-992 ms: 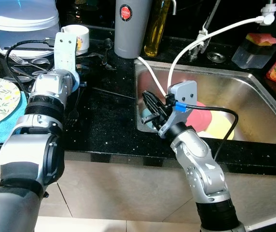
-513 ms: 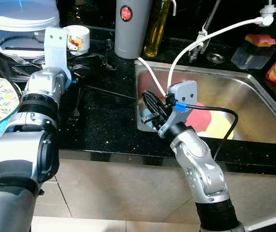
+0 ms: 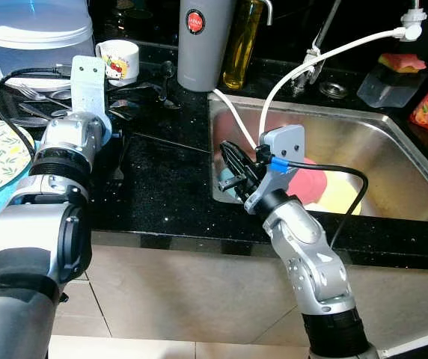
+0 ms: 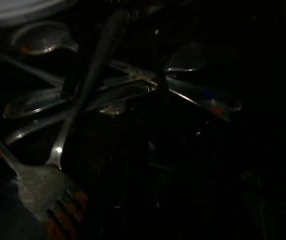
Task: Kitchen organization
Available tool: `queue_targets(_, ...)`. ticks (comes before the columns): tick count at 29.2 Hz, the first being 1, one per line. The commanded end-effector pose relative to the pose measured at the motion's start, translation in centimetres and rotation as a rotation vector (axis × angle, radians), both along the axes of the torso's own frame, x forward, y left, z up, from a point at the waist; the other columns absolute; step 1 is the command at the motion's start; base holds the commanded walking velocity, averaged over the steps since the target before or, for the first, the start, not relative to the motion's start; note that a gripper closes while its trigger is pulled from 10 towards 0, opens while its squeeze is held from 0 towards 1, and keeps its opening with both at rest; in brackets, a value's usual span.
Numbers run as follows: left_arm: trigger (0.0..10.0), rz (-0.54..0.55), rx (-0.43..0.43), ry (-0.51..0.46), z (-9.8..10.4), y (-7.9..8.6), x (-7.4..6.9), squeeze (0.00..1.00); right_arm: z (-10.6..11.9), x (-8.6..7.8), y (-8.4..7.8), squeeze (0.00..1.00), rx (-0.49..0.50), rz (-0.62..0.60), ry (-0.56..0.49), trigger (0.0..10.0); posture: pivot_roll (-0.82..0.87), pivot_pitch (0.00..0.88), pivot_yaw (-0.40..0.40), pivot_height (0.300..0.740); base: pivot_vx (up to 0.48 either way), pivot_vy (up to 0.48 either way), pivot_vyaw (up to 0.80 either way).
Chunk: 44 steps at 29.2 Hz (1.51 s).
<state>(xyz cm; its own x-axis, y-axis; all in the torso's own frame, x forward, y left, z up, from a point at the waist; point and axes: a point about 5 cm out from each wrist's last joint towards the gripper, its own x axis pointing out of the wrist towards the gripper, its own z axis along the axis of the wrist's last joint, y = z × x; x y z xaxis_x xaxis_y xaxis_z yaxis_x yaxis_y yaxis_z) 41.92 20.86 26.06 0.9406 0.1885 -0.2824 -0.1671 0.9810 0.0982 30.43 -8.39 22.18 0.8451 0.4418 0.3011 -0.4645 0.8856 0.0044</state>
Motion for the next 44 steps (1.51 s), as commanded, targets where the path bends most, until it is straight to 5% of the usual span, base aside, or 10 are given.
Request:
queue_targets(1, 6.3, 0.015, -0.007, 0.019, -0.2, 0.4, -0.1, 0.0, -0.1, -0.2, -0.3, 0.0, 0.006, -0.009, 0.008, 10.0, 0.26, 0.056, -0.075, 0.74, 0.0, 0.0, 0.0)
queue_targets(2, 1.8, 0.015, -0.008, 0.019, -0.2, 0.4, -0.1, 0.0, -0.1, -0.2, -0.3, 0.0, 0.006, -0.01, 0.009, 10.0, 0.26, 0.056, -0.075, 0.74, 0.0, 0.0, 0.0)
queue_targets(3, 0.0, 0.015, -0.01, 0.02, -0.2, 0.4, -0.1, 0.0, -0.1, -0.2, -0.3, 0.0, 0.007, -0.011, 0.01, 10.0, 0.26, 0.056, -0.074, 0.74, 0.0, 0.0, 0.0)
queue_targets(10, 0.0, 0.012, -0.005, 0.01, -0.1, 0.4, 0.0, 0.0, -0.1, -0.1, -0.4, 0.0, 0.009, -0.015, 0.009, 10.0, 0.26, 0.055, -0.074, 0.74, 0.0, 0.0, 0.0)
queue_targets(22, 0.0, -0.012, 0.146, -0.173, 3.4, -0.6, 0.4, 0.0, 0.0, -0.1, -0.5, 0.0, 0.011, -0.019, 0.008, 10.0, 0.26, 0.055, -0.08, 0.74, 0.0, 0.0, 0.0)
queue_targets(23, 10.0, -0.022, 0.158, -0.189, 3.8, -0.8, 0.4, 0.0, 0.0, -0.1, -0.5, 0.0, 0.01, -0.019, 0.008, 10.0, 0.26, 0.055, -0.08, 0.74, 0.0, 0.0, 0.0)
queue_targets(30, 10.0, -0.113, 0.205, -0.248, 6.2, -2.1, -0.1, 0.0, 0.0, -0.1, -1.0, 0.0, 0.008, -0.04, 0.011, 10.0, 0.26, 0.063, -0.081, 0.74, 0.0, 0.0, 0.0)
queue_targets(31, 10.0, -0.138, 0.125, -0.196, 5.4, -2.9, -0.7, 0.0, -0.1, -0.2, -1.1, 0.0, 0.01, -0.048, 0.015, 10.0, 0.26, 0.066, -0.08, 0.74, 0.0, 0.0, 0.0)
queue_targets(37, 10.0, -0.118, 0.062, -0.154, 3.2, -3.9, -2.6, 0.0, -0.1, -0.1, -0.9, 0.0, 0.017, -0.045, 0.02, 10.0, 0.26, 0.071, -0.09, 0.74, 0.0, 0.0, 0.0)
queue_targets(44, 10.0, -0.156, 0.186, -0.283, 3.6, -4.6, -3.8, 0.0, -0.2, -0.1, -1.0, 0.0, 0.01, -0.041, 0.022, 10.0, 0.26, 0.07, -0.091, 0.74, 0.0, 0.0, 0.0)
